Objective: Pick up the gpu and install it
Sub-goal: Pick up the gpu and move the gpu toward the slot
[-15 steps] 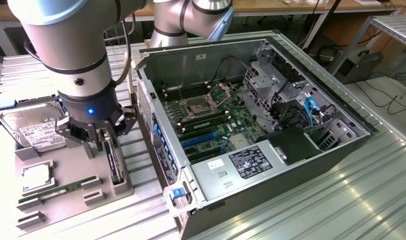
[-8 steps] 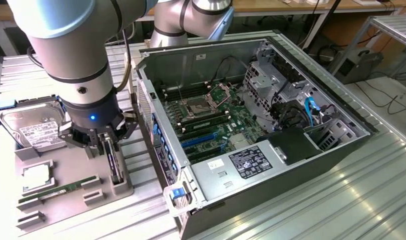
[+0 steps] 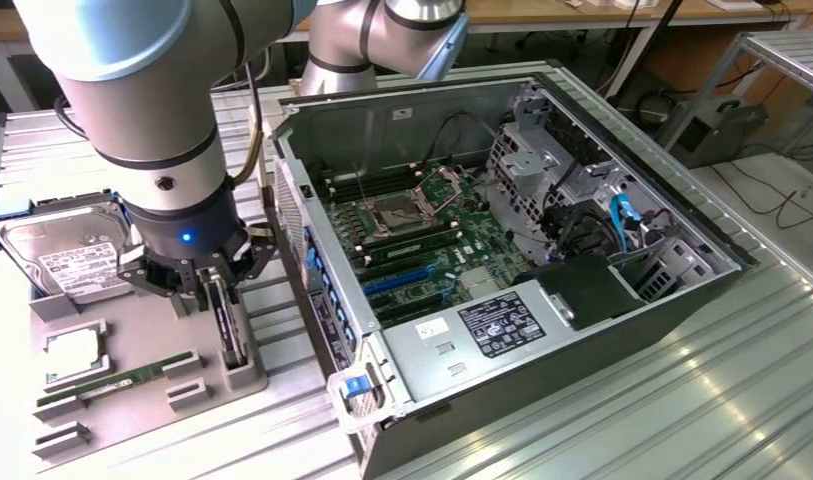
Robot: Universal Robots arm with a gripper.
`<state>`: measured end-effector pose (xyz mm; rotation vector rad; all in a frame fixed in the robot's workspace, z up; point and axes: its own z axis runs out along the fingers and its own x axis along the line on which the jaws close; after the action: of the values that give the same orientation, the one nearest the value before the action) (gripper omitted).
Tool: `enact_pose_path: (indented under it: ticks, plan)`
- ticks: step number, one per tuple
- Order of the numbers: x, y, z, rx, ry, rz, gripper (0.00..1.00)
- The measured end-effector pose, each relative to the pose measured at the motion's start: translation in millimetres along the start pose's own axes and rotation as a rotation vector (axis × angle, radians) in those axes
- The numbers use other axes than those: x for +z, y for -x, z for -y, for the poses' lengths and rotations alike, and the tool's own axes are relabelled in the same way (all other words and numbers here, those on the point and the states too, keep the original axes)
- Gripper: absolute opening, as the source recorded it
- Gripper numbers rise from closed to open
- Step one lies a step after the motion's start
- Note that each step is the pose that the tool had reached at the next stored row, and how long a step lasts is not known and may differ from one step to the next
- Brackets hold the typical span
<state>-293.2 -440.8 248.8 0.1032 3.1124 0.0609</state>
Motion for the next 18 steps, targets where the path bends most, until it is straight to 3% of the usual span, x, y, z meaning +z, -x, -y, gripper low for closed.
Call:
enact_pose_path:
  ticks: [18]
  plan:
    - [2.8,0.0,0.1,0.000,0.0005,-0.0001,0.36]
